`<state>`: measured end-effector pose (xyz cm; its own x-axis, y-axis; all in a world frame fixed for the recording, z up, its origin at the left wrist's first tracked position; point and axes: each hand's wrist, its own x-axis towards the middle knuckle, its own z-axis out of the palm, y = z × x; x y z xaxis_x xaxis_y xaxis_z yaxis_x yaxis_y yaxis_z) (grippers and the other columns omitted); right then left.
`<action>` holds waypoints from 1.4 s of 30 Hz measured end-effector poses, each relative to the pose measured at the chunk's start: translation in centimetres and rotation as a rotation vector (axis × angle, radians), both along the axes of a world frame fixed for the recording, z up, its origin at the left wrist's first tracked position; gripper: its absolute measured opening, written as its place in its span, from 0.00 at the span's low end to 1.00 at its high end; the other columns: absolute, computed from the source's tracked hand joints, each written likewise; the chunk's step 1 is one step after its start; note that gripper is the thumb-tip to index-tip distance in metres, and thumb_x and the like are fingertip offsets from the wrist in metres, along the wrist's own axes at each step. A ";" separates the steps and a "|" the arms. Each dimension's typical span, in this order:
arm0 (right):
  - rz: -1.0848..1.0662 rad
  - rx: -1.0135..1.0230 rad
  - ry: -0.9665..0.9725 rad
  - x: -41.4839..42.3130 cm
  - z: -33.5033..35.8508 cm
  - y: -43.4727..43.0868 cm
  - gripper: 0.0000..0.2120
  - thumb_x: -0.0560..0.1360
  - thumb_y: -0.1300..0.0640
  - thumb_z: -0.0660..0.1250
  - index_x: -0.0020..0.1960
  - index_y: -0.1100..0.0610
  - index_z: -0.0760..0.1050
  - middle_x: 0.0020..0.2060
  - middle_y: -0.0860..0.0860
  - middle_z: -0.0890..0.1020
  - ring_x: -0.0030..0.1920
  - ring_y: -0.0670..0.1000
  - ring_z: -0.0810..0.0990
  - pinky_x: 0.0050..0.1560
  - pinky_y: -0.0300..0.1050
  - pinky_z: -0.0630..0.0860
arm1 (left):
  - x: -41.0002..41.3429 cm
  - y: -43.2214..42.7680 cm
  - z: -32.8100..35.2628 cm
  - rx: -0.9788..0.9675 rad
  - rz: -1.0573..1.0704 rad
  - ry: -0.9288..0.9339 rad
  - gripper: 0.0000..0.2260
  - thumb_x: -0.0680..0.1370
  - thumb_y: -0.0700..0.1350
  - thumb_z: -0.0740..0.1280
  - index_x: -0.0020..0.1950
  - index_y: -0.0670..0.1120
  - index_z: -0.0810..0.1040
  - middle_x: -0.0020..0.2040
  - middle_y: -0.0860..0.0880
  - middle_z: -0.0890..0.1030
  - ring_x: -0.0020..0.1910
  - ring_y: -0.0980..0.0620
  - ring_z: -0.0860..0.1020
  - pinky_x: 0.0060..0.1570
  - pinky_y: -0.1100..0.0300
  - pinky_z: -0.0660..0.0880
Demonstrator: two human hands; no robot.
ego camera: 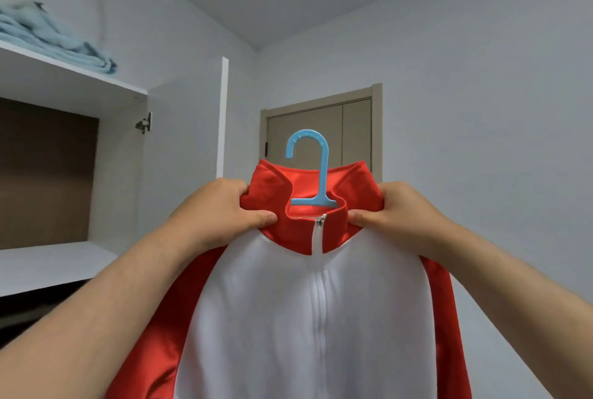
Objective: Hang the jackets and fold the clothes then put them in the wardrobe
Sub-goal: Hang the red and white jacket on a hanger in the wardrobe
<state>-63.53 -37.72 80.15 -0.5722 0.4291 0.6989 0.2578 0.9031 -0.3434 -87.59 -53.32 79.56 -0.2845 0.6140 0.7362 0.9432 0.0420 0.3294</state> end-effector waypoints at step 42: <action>0.951 -0.114 -0.243 -51.3 -17.4 -11.4 0.07 0.75 0.53 0.72 0.39 0.50 0.79 0.37 0.42 0.85 0.41 0.43 0.82 0.45 0.45 0.78 | -28.5 -25.1 -17.8 -0.085 0.813 -0.307 0.13 0.72 0.57 0.71 0.35 0.49 0.80 0.33 0.53 0.82 0.29 0.56 0.76 0.35 0.51 0.75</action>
<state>-114.79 -49.08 62.79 -0.8360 -0.2267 0.4998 -0.4833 0.7356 -0.4747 -116.05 -78.39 61.79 -0.8365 0.1836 0.5163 0.4802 0.6995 0.5293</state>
